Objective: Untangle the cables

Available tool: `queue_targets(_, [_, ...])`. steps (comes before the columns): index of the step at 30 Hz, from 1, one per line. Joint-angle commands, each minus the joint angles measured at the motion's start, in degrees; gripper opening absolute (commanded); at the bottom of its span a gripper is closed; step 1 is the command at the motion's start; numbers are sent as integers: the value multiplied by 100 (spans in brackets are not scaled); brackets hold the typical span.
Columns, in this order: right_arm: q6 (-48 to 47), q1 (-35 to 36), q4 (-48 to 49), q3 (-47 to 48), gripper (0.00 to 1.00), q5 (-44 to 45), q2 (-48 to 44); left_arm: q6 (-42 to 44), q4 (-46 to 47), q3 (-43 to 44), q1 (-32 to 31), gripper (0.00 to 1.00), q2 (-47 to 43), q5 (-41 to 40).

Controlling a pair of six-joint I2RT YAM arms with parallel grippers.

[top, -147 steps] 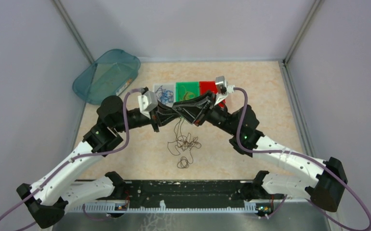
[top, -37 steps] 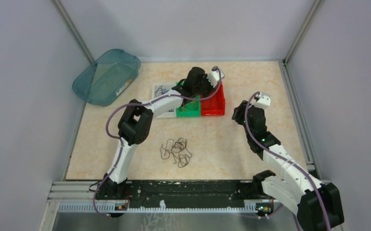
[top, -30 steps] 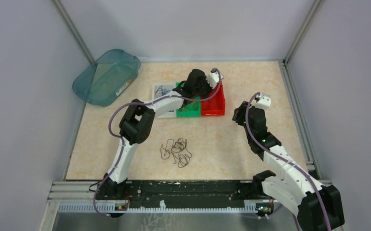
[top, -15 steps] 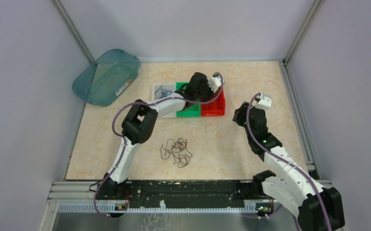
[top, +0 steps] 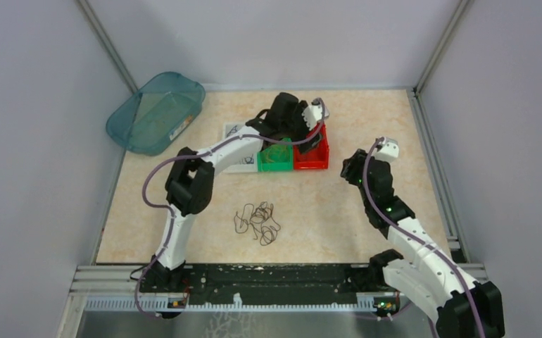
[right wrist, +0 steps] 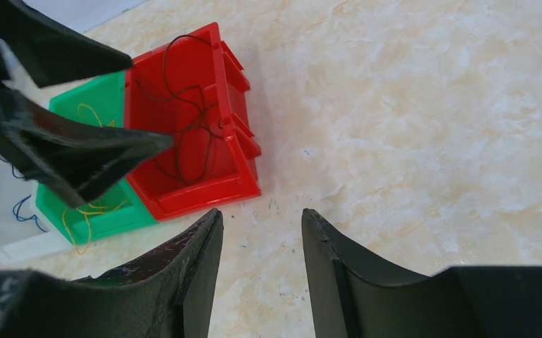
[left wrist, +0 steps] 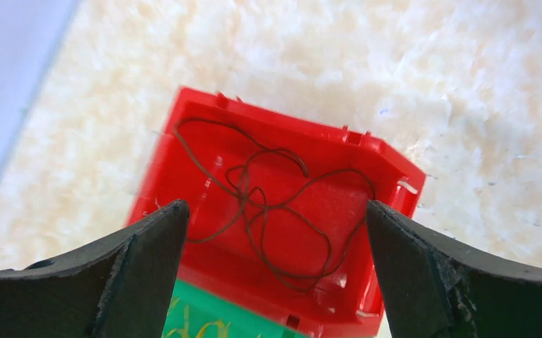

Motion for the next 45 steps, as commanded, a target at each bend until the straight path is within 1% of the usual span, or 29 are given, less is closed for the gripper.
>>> queue_targets(1, [138,-57,113,297,46,-55,-207,123,-357,352,40,100,-862,415])
queue_targets(4, [142,-58,203,258,45,-128,-268,166,-661,556,49,100,-1183,547])
queue_targets(7, [112,-58,299,286,47,-481,-202,222,-1108,638,146,100,-1554,717])
queue_targets(9, [47,-39,381,318,51,-804,-107,200,-1401,480,314,100,-1878,922])
queue_targets(10, [22,-10,432,317,58,-962,-68,158,-1544,334,443,100,-2071,1080])
queue_targets(12, [-99,176,634,288,71,-1274,28,110,-1768,-119,776,100,-2517,1502])
queue_targets(13, [-180,319,705,291,74,-1352,85,129,-1863,-407,975,100,-2802,1782])
queue_targets(14, [-303,515,749,303,76,-1368,168,220,-1924,-774,1162,100,-3226,2064])
queue_targets(16, [-461,884,915,294,78,-1437,288,583,-2049,-1563,1453,100,-3890,2348])
queue_targets(17, [-462,1008,1031,254,78,-1531,363,898,-2164,-1976,1524,100,-4225,2392])
queue_targets(19, [-381,1175,1238,185,78,-1694,551,1454,-2662,-2582,1556,100,-4691,2421])
queue_targets(20, [-353,1241,1299,157,77,-1722,628,1542,-2827,-2837,1555,100,-4867,2416])
queue_targets(23, [-325,1426,1509,15,75,-1682,753,1326,-2864,-3720,1554,94,-5247,2410])
queue_targets(26, [-263,1455,1563,-63,73,-1631,757,1207,-2918,-4123,1539,86,-5289,2416])
queue_targets(28, [-275,1458,1468,-73,72,-1585,714,1273,-3141,-4209,1523,85,-5119,2350])
queue_targets(32, [-352,1456,1257,-74,70,-1494,536,1507,-3480,-4246,1491,96,-4465,2043])
queue_targets(33, [-366,1458,1219,-66,70,-1446,506,1632,-3643,-4255,1484,96,-4329,2031])
queue_targets(35, [-405,1455,1140,-57,70,-1379,456,1692,-3573,-4335,1461,91,-4104,1908])
queue_targets(37, [-433,1454,1062,-42,70,-1326,440,1649,-3466,-4375,1380,90,-3952,1757])
queue_targets(39, [-443,1454,1011,-32,70,-1246,421,1538,-3298,-4417,1135,88,-3849,1425])
queue_targets(42, [-434,1458,993,-64,70,-1101,419,1437,-3309,-4436,842,87,-3691,942])
queue_targets(45, [-415,1454,1051,-112,69,-1098,433,1341,-3352,-4448,674,83,-3598,803])
